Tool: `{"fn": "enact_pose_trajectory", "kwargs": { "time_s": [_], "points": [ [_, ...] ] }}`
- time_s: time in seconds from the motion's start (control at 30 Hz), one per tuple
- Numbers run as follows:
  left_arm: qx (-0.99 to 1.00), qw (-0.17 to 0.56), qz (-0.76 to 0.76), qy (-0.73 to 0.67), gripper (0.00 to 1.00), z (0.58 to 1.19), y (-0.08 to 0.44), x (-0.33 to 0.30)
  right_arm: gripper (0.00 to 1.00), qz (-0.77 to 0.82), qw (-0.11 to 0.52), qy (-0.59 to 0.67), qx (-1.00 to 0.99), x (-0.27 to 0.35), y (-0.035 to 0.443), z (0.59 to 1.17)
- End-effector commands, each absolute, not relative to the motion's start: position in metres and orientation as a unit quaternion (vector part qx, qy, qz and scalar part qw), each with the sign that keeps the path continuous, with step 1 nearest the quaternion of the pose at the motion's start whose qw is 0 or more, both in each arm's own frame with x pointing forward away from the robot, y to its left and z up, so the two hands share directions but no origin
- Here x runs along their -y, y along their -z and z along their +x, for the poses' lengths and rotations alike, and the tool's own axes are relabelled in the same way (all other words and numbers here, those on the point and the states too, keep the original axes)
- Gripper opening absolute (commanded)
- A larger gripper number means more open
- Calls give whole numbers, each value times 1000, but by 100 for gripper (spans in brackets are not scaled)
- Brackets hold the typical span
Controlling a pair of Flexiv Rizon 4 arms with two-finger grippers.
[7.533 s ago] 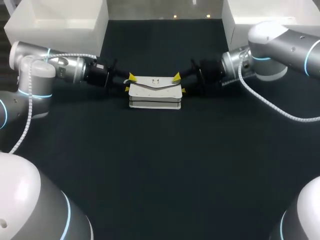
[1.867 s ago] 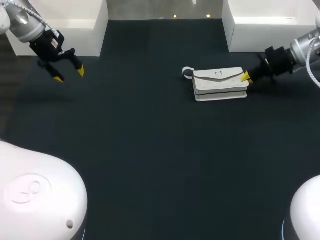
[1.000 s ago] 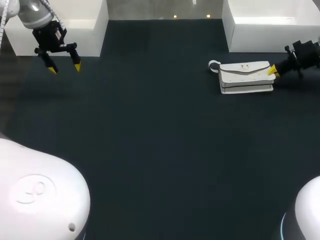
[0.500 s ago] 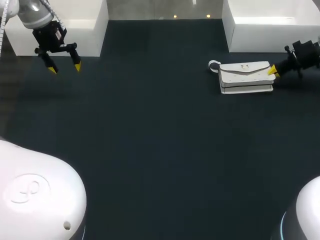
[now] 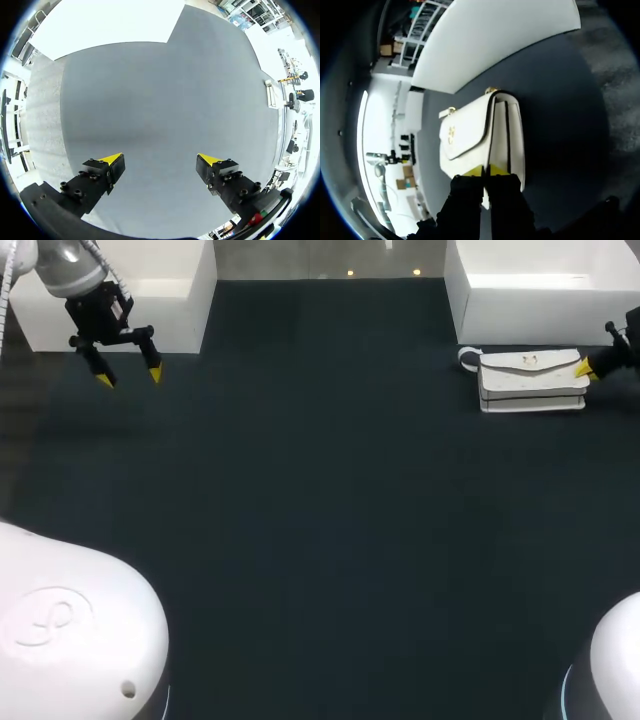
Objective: Pick up the bag, open it, inspect its contents, close it, and place it on the opposite side
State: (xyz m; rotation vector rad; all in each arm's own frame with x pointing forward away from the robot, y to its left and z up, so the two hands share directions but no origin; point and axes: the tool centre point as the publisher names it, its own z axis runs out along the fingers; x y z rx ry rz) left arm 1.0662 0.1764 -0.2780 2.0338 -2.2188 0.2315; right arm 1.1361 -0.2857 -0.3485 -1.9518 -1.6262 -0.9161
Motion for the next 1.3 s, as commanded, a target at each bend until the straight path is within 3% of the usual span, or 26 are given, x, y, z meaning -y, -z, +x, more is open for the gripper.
{"fn": "enact_pose_trajectory", "kwargs": {
  "time_s": [0.03,1.3],
  "points": [
    [733,61,673,-77,100,1066,278,-176,0,-680,277,291,613,309,345,1149],
    [733,61,673,-77,100,1066,278,-176,0,-650,302,262,646,331,351,1190]
  ]
}}
